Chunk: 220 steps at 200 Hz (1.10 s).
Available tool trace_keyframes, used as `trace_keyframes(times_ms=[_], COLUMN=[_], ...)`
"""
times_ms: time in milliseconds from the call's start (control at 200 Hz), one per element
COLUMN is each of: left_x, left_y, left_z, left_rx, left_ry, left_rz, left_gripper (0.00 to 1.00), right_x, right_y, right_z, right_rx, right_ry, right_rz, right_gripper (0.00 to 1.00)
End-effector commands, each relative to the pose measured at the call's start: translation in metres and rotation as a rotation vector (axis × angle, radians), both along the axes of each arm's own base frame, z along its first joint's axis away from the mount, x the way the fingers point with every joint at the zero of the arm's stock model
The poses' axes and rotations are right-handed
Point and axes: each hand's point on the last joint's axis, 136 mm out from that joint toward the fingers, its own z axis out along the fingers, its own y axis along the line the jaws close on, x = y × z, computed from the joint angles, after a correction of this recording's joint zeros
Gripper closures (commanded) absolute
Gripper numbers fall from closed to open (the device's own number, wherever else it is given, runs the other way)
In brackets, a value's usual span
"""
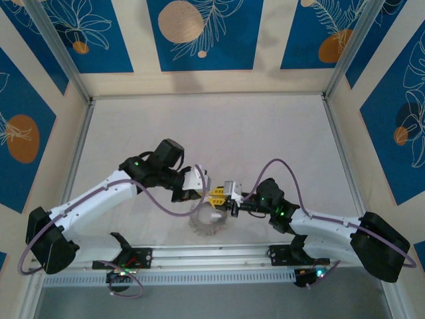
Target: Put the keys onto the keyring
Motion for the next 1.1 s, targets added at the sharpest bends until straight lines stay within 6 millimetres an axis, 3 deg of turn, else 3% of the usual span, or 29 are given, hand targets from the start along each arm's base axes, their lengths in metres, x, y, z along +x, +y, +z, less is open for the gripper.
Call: trace_keyframes(times_ms=[0,190,335,415,555,745,885,1095], left_x=[-0.002,0.014,0.024,0.026,0.039,0.066,0.086,0.111], left_y=[0.002,0.001,-0.001,-0.004,-0.005,0.013,0.039,0.081], left_z=[0.0,-0.017,-0.027,-0.031,-0.038,-0.042,-0.034,-0.029], left_rx=[0.022,0.032,0.033,0.012,-0.012,-0.002,-0.031,-0.065], left_ry=[0.016,0.032,0.067,0.087,0.075,0.099,0.135,0.115], left_rz=[0.007,0.103,0.182,0.211,0.299,0.484,0.626,0.809], left_gripper=[1.0,1.0,0.88,0.83,0.81,0.77,0.65,0.54], right_x=[0.007,0.026,0.039,0.054,0.068,0.037,0.015,-0.014], right_y=[0.004,-0.004,-0.019,-0.034,-0.066,-0.079,-0.087,-0.075], right_z=[0.002,-0.017,-0.022,-0.026,-0.038,-0.065,-0.082,-0.11], right_rx=[-0.023,-0.082,-0.091,-0.107,-0.18,-0.342,-0.53,-0.782], right_ry=[-0.016,0.036,0.121,0.239,0.587,0.895,1.116,1.186], right_rz=[-0.019,-0.126,-0.214,-0.339,-0.561,-0.599,-0.635,-0.612], right_gripper=[0.84,0.8,0.76,0.68,0.67,0.67,0.68,0.65])
